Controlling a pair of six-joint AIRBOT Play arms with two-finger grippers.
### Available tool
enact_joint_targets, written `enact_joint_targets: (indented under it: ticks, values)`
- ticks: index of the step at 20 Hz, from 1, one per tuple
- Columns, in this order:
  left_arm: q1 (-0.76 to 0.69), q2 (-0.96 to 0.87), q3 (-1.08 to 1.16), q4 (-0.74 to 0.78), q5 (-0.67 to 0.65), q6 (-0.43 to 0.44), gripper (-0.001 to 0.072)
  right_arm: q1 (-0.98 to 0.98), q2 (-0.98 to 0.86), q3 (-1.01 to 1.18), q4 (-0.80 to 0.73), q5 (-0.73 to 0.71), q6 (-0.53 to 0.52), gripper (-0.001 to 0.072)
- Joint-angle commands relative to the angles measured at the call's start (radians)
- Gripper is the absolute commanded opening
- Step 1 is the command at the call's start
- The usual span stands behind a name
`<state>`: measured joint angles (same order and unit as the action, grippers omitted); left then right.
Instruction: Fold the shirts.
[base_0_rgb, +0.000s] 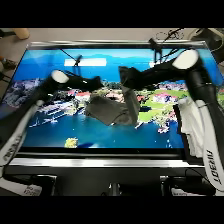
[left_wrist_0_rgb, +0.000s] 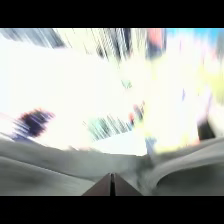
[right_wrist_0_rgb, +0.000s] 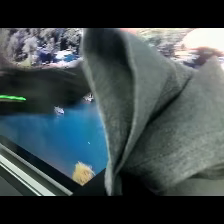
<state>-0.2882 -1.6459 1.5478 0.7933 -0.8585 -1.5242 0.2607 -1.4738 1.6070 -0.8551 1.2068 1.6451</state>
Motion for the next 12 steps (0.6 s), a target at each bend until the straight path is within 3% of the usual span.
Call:
enact_joint_targets:
  ticks: [1, 3, 4, 5, 7, 9, 12]
  values:
    - [0.24, 0.221, 0.0, 0.117, -0.075, -0.001, 0.0025, 0.143, -0.184, 0.0, 0.116, -0.208, -0.008, 0.002]
    - [0.338, 0.327, 0.0, 0.117, -0.089, 0.01, 0.0024, 0.209, -0.296, 0.0, 0.201, -0.269, -0.008, 0.006]
    - [0.376, 0.373, 0.0, 0.117, -0.093, 0.018, 0.0024, 0.23, -0.341, 0.0, 0.249, -0.283, -0.008, 0.0268]
    - [0.403, 0.406, 0.0, 0.117, -0.101, 0.032, 0.0024, 0.233, -0.364, 0.0, 0.3, -0.279, -0.024, 0.0667]
    - [0.441, 0.449, 0.0, 0.145, -0.146, 0.044, 0.0025, 0.2, -0.353, 0.0, 0.311, -0.19, -0.073, 0.0711]
    - [0.449, 0.456, 0.0, 0.225, -0.206, 0.044, 0.0025, 0.105, -0.291, 0.0, 0.195, -0.026, -0.065, 0.071]
    - [0.449, 0.454, -0.038, 0.273, -0.227, 0.053, 0.0025, -0.078, -0.19, -0.001, -0.251, 0.221, 0.031, 0.0703]
